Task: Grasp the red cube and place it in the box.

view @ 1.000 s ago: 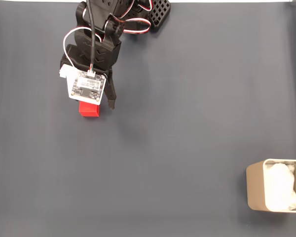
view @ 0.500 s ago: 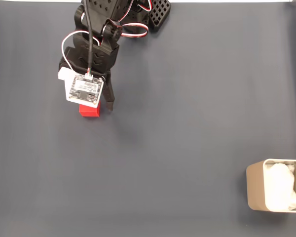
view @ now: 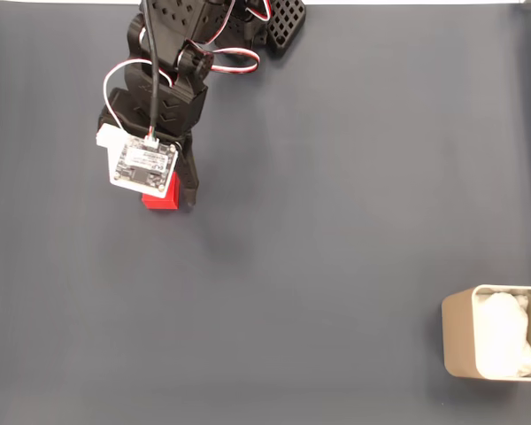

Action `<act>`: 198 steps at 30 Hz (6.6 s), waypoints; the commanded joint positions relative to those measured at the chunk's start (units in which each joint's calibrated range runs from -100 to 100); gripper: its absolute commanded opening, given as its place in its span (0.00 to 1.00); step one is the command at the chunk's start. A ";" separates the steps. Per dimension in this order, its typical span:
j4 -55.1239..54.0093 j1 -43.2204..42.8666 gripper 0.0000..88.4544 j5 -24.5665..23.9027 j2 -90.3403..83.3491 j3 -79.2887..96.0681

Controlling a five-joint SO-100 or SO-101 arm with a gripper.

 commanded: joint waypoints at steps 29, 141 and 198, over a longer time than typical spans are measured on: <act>1.94 -2.67 0.37 -1.42 0.27 -2.23; 40.55 -48.83 0.00 -9.47 28.09 -89.28; 39.89 -55.58 0.01 -9.91 70.11 -141.38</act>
